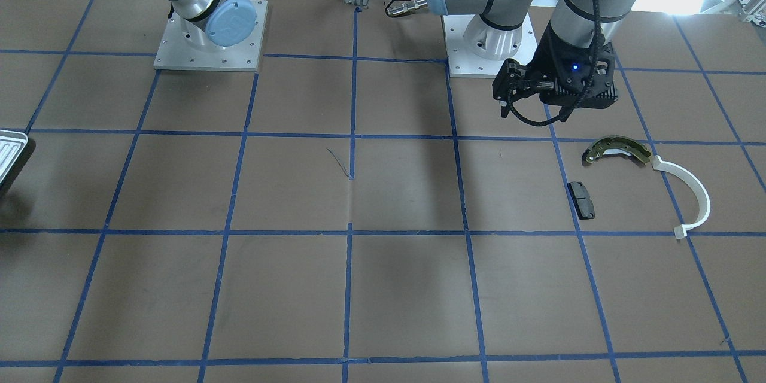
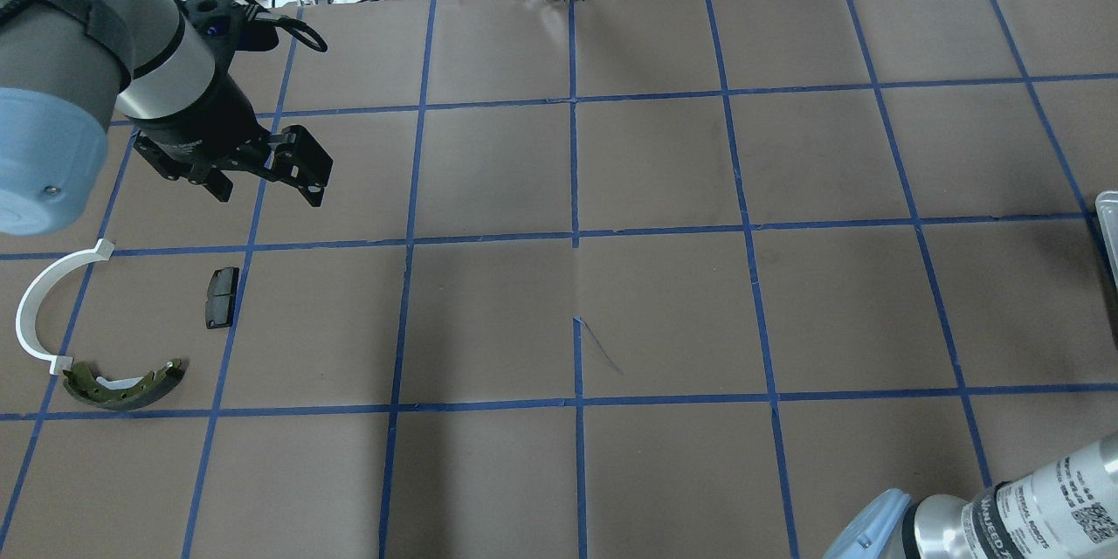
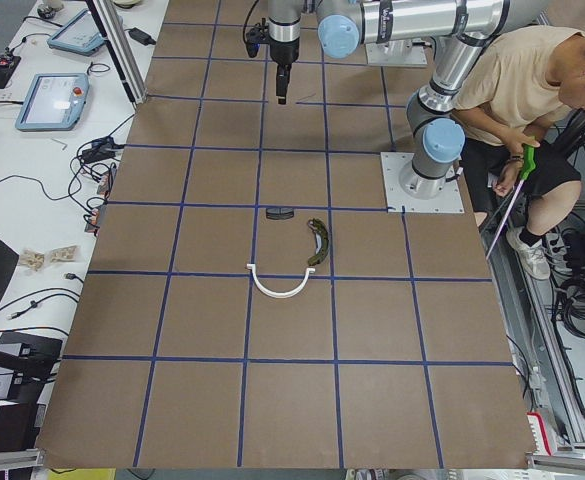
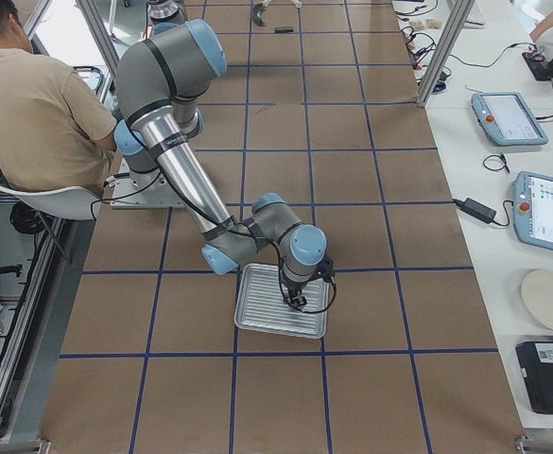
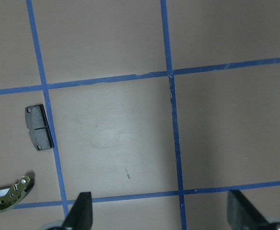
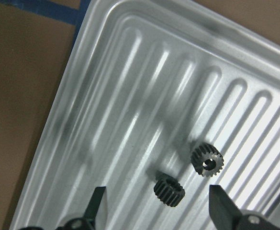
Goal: Place bearing gear from tray to pile
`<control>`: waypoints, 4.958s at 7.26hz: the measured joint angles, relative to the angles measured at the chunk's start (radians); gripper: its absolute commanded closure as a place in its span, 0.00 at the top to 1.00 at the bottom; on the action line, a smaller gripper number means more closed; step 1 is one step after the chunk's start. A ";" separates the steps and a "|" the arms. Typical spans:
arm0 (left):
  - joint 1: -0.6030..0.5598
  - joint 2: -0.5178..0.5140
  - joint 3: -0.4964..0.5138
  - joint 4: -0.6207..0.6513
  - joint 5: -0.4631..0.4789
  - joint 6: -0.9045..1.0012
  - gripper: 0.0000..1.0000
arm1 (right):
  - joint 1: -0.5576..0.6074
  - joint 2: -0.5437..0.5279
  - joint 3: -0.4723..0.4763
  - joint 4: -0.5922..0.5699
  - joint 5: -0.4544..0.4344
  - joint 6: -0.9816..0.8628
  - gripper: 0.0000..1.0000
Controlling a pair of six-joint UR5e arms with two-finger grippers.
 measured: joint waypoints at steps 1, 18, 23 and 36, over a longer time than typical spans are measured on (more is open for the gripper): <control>0.000 0.000 0.000 0.002 0.000 0.000 1.00 | 0.000 0.001 0.000 -0.001 -0.007 0.005 0.61; 0.004 -0.001 -0.001 0.005 0.000 0.003 1.00 | 0.765 -0.380 0.198 0.280 0.098 0.993 0.00; -0.006 -0.002 0.002 -0.006 -0.002 -0.001 1.00 | 1.315 -0.251 0.215 -0.001 0.174 1.892 0.10; -0.278 -0.261 -0.072 0.326 -0.119 -0.260 1.00 | 0.439 -0.281 0.156 0.066 -0.021 0.579 1.00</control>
